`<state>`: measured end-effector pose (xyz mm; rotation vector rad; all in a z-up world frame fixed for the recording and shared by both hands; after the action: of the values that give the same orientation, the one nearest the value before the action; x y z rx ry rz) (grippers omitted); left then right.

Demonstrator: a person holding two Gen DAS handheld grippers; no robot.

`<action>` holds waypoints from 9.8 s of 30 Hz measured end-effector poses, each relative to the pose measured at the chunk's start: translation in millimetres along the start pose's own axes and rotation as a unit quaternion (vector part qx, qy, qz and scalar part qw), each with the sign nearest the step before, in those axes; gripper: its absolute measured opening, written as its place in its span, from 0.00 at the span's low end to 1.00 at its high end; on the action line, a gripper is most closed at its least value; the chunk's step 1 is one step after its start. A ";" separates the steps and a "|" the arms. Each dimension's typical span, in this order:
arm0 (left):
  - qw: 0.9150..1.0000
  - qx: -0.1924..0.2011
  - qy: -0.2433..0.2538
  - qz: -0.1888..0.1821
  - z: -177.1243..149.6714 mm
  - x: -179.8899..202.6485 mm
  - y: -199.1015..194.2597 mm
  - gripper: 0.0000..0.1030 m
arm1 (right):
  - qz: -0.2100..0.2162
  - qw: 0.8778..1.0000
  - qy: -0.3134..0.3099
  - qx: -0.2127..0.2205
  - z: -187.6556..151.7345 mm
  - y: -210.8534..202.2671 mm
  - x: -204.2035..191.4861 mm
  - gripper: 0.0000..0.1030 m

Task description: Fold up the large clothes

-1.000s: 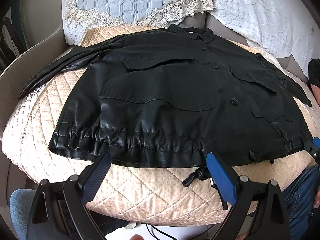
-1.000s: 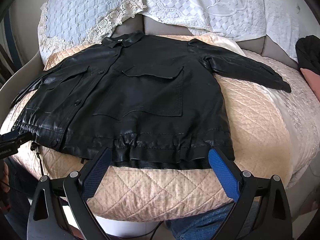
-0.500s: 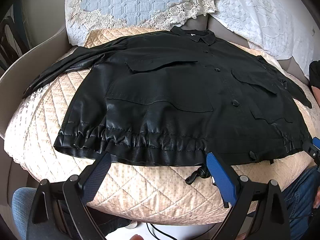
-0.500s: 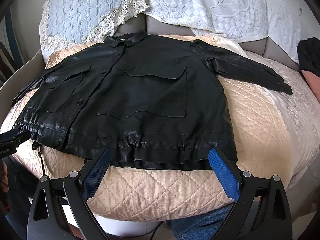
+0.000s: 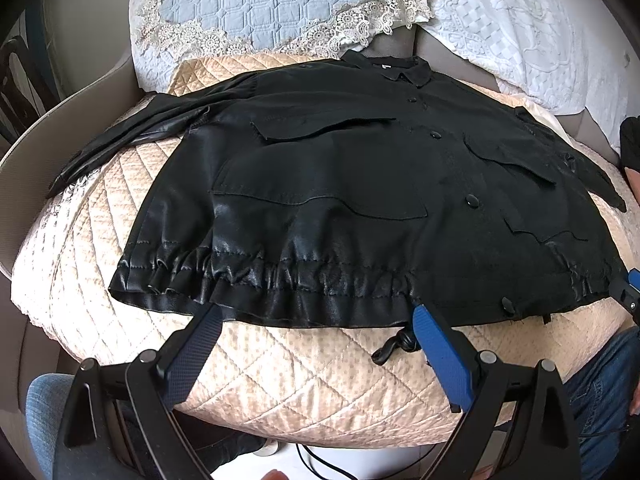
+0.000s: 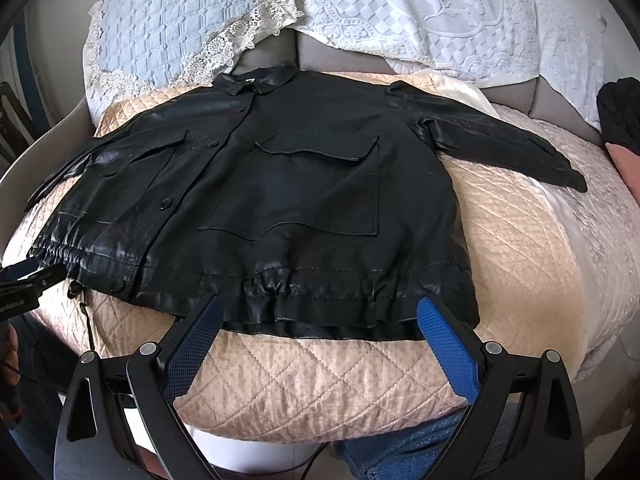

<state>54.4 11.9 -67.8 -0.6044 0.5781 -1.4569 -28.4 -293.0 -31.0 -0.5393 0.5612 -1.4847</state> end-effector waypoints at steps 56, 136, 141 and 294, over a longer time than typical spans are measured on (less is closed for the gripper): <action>1.000 -0.001 -0.024 -0.007 7.6 -15.9 3.3 0.94 | 0.048 0.999 -0.004 0.006 8.6 3.2 -32.5 0.96; 0.980 0.073 -0.134 -0.131 214.9 -66.4 168.1 0.58 | 0.137 0.986 0.094 -0.026 112.9 139.4 -82.0 0.82; 0.974 -0.015 -0.207 -0.089 161.8 -108.8 219.2 0.48 | 0.174 0.976 0.122 -0.051 157.0 214.4 -123.8 0.60; 0.987 -0.013 -0.156 -0.045 23.8 -133.7 67.0 0.46 | 0.207 0.923 0.303 -0.117 7.0 83.5 74.5 0.64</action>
<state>114.7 147.7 -97.2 -0.8701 0.3278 -1.4043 40.4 -366.0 -81.1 -0.1092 1.2699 -1.1648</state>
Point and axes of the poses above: each gripper's, at about its wrist camera, not at the fingertips, and y roughly the way its jaws point, x to its right, z to its top, the point moved 8 cm from there along y, roughly the way its jaws point, and after that the axes turned 11 degrees about x, right-handed, at the moved point
